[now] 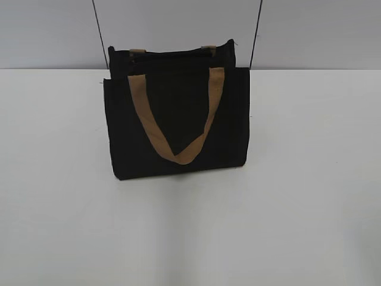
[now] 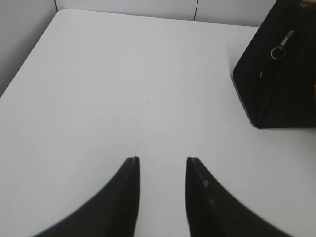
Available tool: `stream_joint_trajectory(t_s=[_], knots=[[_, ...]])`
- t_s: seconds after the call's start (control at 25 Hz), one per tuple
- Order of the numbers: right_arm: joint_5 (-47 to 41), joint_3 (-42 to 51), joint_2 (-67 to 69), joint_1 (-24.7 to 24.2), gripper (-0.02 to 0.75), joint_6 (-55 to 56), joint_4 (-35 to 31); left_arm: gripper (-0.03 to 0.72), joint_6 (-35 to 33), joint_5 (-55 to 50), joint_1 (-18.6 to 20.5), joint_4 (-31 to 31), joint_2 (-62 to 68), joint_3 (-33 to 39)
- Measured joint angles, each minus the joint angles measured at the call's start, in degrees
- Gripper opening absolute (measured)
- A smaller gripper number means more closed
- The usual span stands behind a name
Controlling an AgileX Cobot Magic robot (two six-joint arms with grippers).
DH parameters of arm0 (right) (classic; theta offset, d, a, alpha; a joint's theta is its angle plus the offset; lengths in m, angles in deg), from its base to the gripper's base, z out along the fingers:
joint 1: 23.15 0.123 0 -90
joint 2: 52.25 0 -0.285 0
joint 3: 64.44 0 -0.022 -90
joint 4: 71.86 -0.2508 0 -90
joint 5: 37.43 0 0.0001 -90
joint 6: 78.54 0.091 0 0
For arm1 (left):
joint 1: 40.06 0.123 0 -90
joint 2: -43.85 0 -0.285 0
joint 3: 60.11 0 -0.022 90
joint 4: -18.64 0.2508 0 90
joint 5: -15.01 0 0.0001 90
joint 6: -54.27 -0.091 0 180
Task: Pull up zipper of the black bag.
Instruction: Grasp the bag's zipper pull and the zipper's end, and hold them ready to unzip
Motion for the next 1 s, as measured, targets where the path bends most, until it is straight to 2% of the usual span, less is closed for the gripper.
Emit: stream_joint_trajectory(t_s=[0.32, 0.44, 0.52, 0.6, 0.68, 1.0], knots=[[0.0, 0.0, 0.0, 0.0, 0.555, 0.0, 0.0, 0.244, 0.0, 0.0, 0.0, -0.1, 0.0, 0.0], [0.0, 0.0, 0.0, 0.0, 0.555, 0.0, 0.0, 0.308, 0.0, 0.1, 0.0, -0.1, 0.9, 0.0], [0.0, 0.0, 0.0, 0.0, 0.555, 0.0, 0.0, 0.386, 0.0, 1.4, 0.0, -0.4, 2.8, -0.5], [0.0, 0.0, 0.0, 0.0, 0.555, 0.0, 0.0, 0.441, 0.0, 5.2, 0.0, -0.9, 5.0, -1.4], [0.0, 0.0, 0.0, 0.0, 0.555, 0.0, 0.0, 0.465, -0.2, 10.0, 0.0, -1.3, 7.5, -2.0], [0.0, 0.0, 0.0, 0.0, 0.555, 0.0, 0.0, 0.476, -3.0, 33.2, -2.1, -2.0, 18.2, -2.0]])
